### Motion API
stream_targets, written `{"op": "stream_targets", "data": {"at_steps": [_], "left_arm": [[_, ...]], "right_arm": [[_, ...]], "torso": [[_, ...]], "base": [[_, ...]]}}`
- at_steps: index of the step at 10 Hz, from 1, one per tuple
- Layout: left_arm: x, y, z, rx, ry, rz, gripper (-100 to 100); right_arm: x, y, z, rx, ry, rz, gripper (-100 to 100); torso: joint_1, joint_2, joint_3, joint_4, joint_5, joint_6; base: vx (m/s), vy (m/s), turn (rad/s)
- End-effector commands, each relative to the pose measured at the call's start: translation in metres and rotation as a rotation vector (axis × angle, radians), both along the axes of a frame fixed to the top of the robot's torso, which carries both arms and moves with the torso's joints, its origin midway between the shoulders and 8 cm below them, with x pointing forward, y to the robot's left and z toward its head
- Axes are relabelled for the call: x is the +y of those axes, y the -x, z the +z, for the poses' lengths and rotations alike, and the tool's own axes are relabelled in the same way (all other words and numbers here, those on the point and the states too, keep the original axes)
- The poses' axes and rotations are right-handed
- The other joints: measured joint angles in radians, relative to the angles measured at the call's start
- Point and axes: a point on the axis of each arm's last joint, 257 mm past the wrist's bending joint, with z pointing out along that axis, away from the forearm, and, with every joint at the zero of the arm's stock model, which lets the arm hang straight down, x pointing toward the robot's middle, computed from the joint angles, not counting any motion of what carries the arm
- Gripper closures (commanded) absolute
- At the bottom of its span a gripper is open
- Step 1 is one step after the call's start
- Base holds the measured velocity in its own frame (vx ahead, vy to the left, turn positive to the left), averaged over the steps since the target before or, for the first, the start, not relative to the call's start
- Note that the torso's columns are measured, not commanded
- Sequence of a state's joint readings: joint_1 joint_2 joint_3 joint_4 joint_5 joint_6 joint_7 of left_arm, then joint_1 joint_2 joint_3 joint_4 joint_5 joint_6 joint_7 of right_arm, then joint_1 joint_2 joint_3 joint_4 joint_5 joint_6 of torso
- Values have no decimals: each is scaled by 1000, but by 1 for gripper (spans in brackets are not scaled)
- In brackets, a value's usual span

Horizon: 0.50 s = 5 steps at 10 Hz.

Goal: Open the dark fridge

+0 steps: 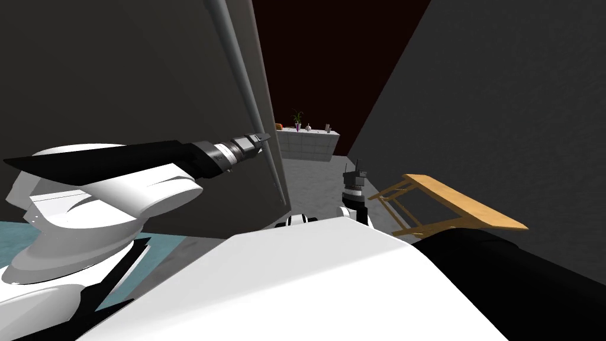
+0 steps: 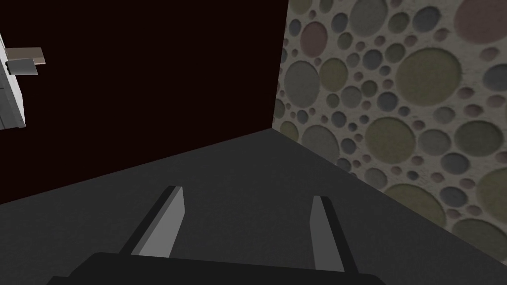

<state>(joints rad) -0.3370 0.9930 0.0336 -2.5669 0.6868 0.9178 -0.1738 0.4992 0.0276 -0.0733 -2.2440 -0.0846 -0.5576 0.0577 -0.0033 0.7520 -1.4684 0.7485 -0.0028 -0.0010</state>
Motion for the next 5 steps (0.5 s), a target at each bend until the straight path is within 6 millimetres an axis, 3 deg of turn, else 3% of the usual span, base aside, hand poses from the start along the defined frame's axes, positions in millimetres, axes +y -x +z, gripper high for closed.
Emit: {"op": "stream_targets", "data": {"at_steps": [1,5], "left_arm": [[0,-1,-3,9,-1,1,0],[1,-1,-12,32,-4,3,0]], "right_arm": [[0,0,0,0,0,0,0],[0,0,0,0,0,0,0]], "torso": [[1,-4,-2,-3,0,0],[3,-13,-7,-8,2,1]], "base": [[0,0,0],[0,0,0]]}}
